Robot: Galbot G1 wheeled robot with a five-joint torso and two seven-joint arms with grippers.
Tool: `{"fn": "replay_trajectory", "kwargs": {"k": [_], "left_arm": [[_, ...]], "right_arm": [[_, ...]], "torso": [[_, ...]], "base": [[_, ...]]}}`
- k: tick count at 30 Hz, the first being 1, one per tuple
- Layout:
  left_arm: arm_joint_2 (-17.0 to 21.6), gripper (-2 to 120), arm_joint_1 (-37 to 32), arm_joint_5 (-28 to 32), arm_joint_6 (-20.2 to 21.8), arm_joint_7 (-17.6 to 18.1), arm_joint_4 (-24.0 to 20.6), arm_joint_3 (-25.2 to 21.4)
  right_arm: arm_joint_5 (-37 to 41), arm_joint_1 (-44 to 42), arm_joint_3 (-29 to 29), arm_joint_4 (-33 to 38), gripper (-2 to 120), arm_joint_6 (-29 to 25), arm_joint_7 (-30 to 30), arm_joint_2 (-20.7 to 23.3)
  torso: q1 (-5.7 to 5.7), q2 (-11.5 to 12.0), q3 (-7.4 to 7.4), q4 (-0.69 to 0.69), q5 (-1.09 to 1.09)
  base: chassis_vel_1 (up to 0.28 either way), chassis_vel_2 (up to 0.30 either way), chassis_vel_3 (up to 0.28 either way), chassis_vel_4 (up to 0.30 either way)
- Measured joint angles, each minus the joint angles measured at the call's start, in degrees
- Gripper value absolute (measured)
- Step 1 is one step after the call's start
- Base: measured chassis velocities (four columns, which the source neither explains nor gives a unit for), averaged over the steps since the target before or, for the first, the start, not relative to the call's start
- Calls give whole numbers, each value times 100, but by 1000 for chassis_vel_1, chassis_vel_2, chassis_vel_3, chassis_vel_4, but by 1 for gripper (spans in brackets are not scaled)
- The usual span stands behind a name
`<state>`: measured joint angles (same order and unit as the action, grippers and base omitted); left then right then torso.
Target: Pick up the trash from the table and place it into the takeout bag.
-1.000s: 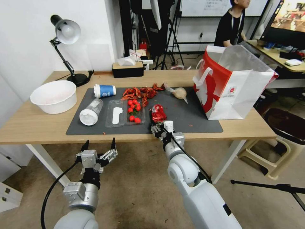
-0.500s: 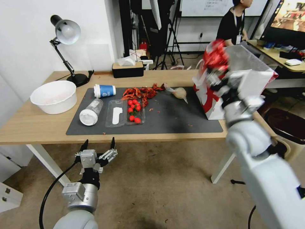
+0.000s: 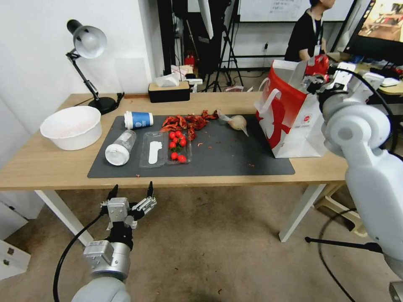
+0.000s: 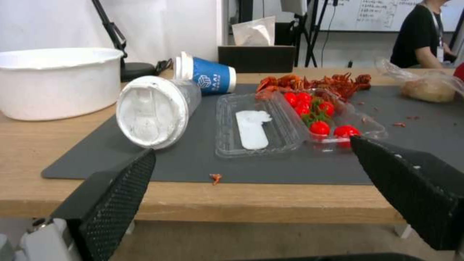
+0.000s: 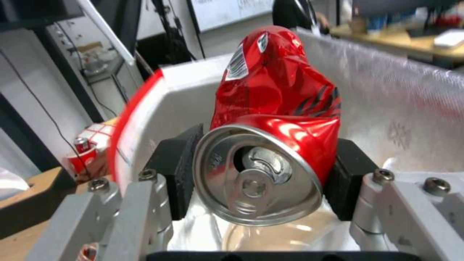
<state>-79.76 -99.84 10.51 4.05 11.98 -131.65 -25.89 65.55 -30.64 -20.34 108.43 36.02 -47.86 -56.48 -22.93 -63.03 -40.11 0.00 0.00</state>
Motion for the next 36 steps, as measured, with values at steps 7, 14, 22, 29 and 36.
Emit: {"fn": "replay_trajectory", "kwargs": {"k": [7, 14, 22, 29, 36], "left_arm": [[41, 100, 11, 31, -1, -7, -4, -27], [41, 100, 22, 40, 2, -5, -4, -13], [54, 100, 2, 50, -3, -11, -39, -39], [10, 100, -25, 36, -108, -57, -38, -13], [-12, 100, -34, 30, -134, -99, -20, 0]], "right_arm": [[9, 52, 33, -45, 72, -115, 67, -2], [-165, -12, -3, 52, 96, -211, 384, 80], [-1268, -449, -100, 335, 100, -1082, 1572, 180], [-2841, -1644, -250, 751, 100, -2474, 3090, 155], [-3711, -3337, -580, 1213, 100, -3412, 3774, 190]], "torso": [[0, 0, 0, 0, 0], [0, 0, 0, 0, 0], [1, 0, 1, -1, -1], [1, 0, 1, 1, 0], [2, 0, 2, 1, -1]], "base": [[0, 0, 0, 0], [0, 0, 0, 0], [0, 0, 0, 0], [0, 0, 0, 0], [0, 0, 0, 0]]}}
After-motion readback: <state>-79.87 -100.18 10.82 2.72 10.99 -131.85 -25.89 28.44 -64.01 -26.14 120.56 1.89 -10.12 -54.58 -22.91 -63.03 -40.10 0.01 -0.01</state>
